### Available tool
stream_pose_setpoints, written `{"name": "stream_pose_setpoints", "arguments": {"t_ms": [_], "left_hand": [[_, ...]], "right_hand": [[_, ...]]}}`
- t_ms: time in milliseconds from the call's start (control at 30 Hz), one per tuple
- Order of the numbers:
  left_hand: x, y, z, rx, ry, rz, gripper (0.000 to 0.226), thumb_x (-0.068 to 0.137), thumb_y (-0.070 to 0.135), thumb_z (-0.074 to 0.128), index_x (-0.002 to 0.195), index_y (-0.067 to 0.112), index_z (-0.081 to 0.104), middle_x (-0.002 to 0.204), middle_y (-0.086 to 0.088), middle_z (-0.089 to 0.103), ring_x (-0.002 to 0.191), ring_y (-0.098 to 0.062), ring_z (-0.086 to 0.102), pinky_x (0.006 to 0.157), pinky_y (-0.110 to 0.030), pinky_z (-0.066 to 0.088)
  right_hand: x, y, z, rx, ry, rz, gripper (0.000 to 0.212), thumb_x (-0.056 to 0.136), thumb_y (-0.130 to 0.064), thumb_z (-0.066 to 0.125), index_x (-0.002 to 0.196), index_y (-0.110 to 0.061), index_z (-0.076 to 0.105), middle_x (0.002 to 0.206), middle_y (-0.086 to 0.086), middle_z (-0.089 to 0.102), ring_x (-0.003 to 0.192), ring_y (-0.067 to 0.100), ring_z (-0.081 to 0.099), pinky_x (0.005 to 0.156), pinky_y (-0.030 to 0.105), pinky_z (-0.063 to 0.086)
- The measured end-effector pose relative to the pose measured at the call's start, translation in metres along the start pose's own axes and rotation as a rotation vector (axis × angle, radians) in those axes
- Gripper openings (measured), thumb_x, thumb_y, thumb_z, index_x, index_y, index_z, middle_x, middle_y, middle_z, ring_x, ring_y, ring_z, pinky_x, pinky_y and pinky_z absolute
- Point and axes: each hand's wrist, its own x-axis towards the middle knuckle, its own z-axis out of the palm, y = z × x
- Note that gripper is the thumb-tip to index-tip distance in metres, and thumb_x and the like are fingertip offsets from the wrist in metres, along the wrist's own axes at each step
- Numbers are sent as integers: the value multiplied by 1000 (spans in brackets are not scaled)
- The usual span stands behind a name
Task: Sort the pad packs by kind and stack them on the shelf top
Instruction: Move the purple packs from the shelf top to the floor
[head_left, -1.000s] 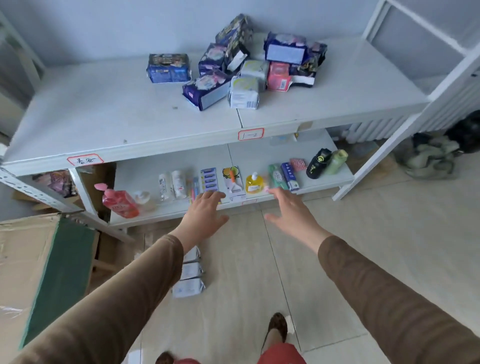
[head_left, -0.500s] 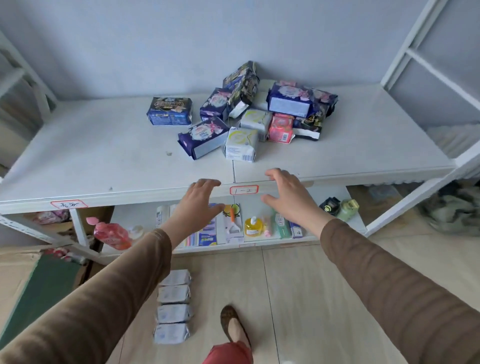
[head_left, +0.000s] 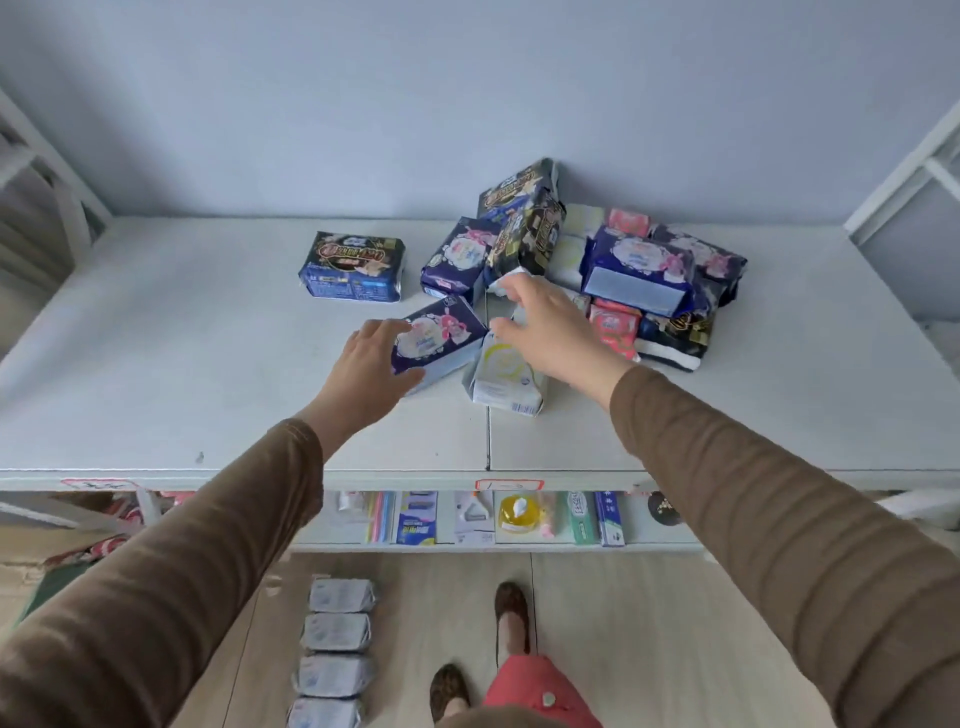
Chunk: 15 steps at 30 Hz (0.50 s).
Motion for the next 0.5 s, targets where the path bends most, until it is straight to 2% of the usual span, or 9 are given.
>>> {"name": "stream_pose_setpoints", "arguments": {"t_ms": [167, 267, 333, 433, 500], "left_hand": [[43, -12, 1, 3, -7, -114, 70, 85, 47, 70, 143, 25, 38, 147, -4, 39, 133, -25, 38, 108, -42, 35], [63, -14, 2, 0, -101, -180, 84, 79, 55, 73, 146, 26, 32, 151, -2, 37, 135, -24, 37, 109, -43, 34], [71, -16, 4, -22, -187, -231, 91, 75, 56, 76, 147, 26, 31, 149, -3, 40, 131, -24, 43, 108, -44, 40], [80, -19, 9, -69, -298, -304, 92, 71, 55, 80, 145, 27, 34, 141, -2, 49, 117, -22, 53, 93, -37, 50], [87, -23, 9, -96, -366, -340, 90, 68, 55, 82, 142, 28, 38, 130, 3, 55, 107, -20, 57, 78, -28, 51]], "right_hand": [[105, 2, -12, -120, -60, -77, 51, 100, -24, 54, 146, -9, 39, 146, 14, 45, 134, 30, 43, 107, 37, 37], [159, 7, -15, -194, -146, -82, 52, 99, -19, 53, 146, -5, 37, 144, 18, 45, 131, 34, 45, 104, 39, 40], [189, 9, -14, -247, -199, -68, 54, 97, -18, 54, 146, -4, 36, 145, 18, 44, 132, 33, 45, 106, 40, 40], [223, 13, -10, -350, -276, -40, 59, 95, -24, 61, 144, -1, 38, 145, 18, 47, 132, 33, 47, 106, 41, 43], [240, 16, -7, -429, -352, -4, 69, 89, -33, 72, 140, 1, 41, 136, 17, 55, 123, 32, 55, 96, 37, 48]]}}
